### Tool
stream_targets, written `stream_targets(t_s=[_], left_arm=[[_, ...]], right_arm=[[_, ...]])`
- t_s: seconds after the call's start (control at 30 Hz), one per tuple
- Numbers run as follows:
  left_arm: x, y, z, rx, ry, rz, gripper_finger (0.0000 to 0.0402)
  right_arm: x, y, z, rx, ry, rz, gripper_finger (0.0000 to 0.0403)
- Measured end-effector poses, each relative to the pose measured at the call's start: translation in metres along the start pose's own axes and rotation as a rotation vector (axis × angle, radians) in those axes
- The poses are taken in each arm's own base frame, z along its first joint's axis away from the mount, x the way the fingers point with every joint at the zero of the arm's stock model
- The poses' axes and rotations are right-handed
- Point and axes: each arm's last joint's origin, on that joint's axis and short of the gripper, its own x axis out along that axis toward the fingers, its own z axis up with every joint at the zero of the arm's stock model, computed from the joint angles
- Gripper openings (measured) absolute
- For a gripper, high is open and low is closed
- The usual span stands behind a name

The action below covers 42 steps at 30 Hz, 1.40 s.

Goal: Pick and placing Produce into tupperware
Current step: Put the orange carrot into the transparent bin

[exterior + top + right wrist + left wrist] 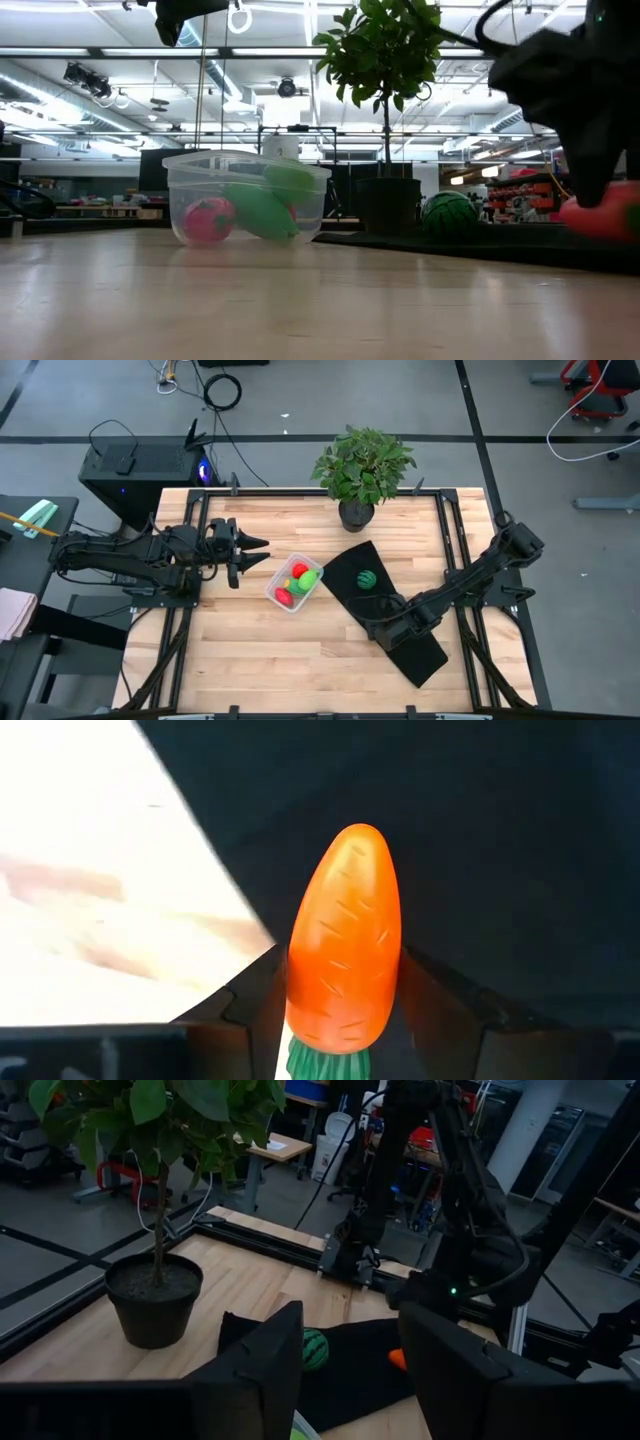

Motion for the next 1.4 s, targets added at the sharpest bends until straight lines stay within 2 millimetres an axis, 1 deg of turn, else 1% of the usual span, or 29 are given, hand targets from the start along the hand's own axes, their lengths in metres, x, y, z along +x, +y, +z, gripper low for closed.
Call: stream_targets(t_s=[0.1, 0.2, 0.33, 0.43, 0.57, 0.73, 0.83, 0.93, 1.0, 1.1, 1.23, 1.27, 1.33, 1.4], left_arm=[[0.000, 0.000, 0.000, 0.000, 0.000, 0.000, 0.0175], [0.000, 0.000, 0.000, 0.000, 0.000, 0.000, 0.0177], [0.000, 0.000, 0.000, 0.000, 0.000, 0.000, 0.0175], [0.000, 0.000, 0.000, 0.000, 0.001, 0.000, 0.0173], [0.000, 0.000, 0.000, -0.001, 0.001, 0.000, 0.0176], [0.000, 0.000, 0.000, -0.001, 0.000, 0.000, 0.0176], [0.000, 0.000, 0.000, -0.001, 0.000, 0.000, 0.0173], [0.000, 0.000, 0.000, -0.002, 0.001, 0.000, 0.0174], [0.000, 0.000, 0.000, -0.002, 0.001, 0.000, 0.0176], [0.000, 0.000, 0.000, -0.002, 0.001, 0.000, 0.0177], [0.000, 0.000, 0.000, -0.002, -0.004, -0.002, 0.0173], [0.000, 0.000, 0.001, -0.004, -0.007, -0.003, 0.0173], [0.000, 0.000, 0.001, -0.004, -0.009, -0.004, 0.0173], [0.000, 0.000, 0.001, -0.005, -0.011, -0.004, 0.0175]], right_arm=[[-0.009, 0.004, 0.000, -0.008, -0.018, 0.041, 0.0177], [-0.021, 0.012, 0.000, -0.021, -0.069, 0.115, 0.0177], [-0.040, 0.032, 0.001, -0.063, -0.146, 0.221, 0.0177], [-0.055, 0.048, 0.006, -0.086, -0.232, 0.320, 0.0177], [-0.076, 0.068, 0.021, -0.092, -0.375, 0.406, 0.0177], [-0.089, 0.091, 0.049, -0.118, -0.484, 0.506, 0.0177], [-0.090, 0.105, 0.063, -0.140, -0.500, 0.579, 0.0177], [-0.088, 0.114, 0.073, -0.164, -0.500, 0.615, 0.0177], [-0.087, 0.116, 0.077, -0.176, -0.498, 0.618, 0.0177], [-0.084, 0.122, 0.080, -0.192, -0.478, 0.642, 0.0177], [-0.077, 0.126, 0.079, -0.209, -0.464, 0.653, 0.0177], [-0.074, 0.127, 0.079, -0.211, -0.463, 0.646, 0.0177], [-0.070, 0.133, 0.080, -0.190, -0.461, 0.689, 0.0177], [-0.062, 0.138, 0.080, -0.188, -0.458, 0.696, 0.0177]])
